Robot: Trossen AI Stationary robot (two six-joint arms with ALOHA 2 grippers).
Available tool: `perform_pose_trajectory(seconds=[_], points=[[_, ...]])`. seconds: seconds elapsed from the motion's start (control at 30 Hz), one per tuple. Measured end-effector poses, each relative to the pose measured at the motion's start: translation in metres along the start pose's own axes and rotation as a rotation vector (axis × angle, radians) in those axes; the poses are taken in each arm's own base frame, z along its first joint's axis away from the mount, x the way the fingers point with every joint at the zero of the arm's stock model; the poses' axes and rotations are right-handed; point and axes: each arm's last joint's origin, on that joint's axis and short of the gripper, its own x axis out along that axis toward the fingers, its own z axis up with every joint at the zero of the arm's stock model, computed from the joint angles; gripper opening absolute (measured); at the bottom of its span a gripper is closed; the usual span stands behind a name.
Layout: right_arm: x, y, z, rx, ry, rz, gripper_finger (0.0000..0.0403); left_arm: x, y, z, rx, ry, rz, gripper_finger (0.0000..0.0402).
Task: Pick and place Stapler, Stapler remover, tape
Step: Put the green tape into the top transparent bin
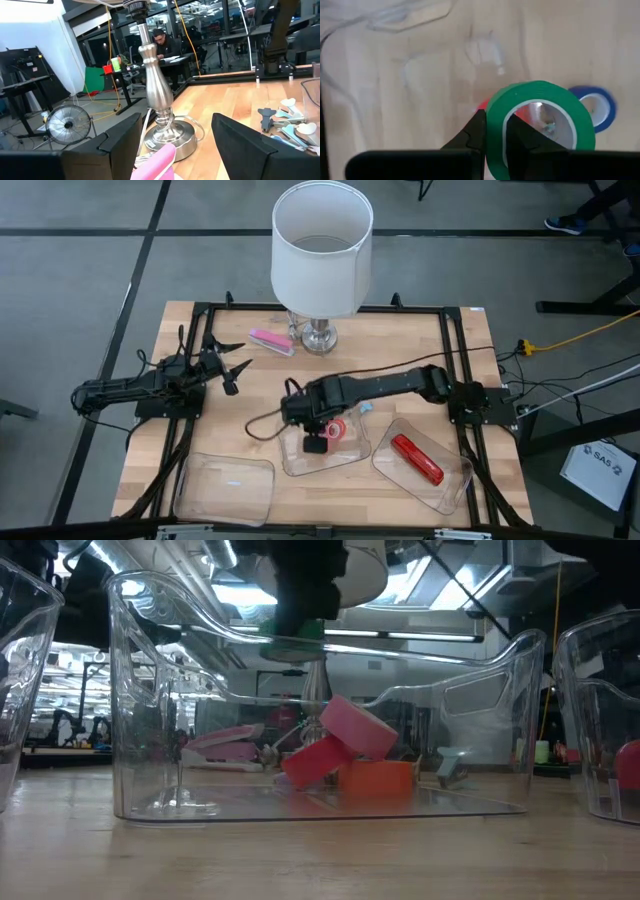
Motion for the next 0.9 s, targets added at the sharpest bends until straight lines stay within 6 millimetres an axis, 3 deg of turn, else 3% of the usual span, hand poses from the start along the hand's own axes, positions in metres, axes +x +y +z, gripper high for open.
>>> perform_pose_trajectory(seconds=[0.13,0.47,0.9], points=[[-0.002,0.009,-0.010,-0.019,0.077,-0.024,0.0040,0.000,0.000,0.000,0.000,0.000,0.000,0.0239],[-0.010,0.004,-0.027,-0.080,0.233,-0.084,0.0040,0.000,0.000,0.000,0.000,0.000,0.000,0.0239],[-0.009,0.024,-0.031,-0.135,0.202,-0.128,0.0040,0.000,0.000,0.000,0.000,0.000,0.000,0.0239]])
